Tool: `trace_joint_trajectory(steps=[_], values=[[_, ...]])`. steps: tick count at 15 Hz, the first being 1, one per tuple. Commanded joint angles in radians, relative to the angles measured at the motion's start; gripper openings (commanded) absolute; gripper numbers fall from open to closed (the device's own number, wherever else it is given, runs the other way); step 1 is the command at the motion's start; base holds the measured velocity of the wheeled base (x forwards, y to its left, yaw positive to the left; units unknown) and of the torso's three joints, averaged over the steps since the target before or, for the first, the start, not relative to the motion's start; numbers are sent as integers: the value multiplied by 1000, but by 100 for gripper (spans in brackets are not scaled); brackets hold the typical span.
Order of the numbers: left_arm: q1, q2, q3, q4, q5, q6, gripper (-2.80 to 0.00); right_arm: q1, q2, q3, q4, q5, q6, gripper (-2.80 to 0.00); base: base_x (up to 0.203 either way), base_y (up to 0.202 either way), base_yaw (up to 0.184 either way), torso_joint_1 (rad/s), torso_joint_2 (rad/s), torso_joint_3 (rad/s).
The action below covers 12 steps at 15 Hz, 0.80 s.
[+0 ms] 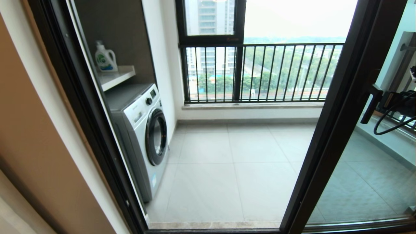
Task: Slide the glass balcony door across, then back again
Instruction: Close the slid door
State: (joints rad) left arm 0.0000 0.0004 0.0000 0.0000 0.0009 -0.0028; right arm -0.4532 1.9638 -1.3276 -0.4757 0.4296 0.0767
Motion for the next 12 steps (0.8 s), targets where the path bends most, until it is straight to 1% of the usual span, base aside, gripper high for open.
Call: trace_joint_trajectory(steps=[1,4,8,12], values=[[0,1,0,0,1,0,-280,8,-12,11,-15,6,0,-280,0,0,0,0,0,0],[0,1,0,0,1,0,-280,30,-15,51,-84,5,1,-280,0,0,0,0,0,0],[0,1,0,0,1,0,-280,54,-43,86,-88,5,0,-280,0,0,0,0,0,0],[0,1,0,0,1,0,-280,74,-66,118,-90,5,-26,-280,0,0,0,0,0,0]])
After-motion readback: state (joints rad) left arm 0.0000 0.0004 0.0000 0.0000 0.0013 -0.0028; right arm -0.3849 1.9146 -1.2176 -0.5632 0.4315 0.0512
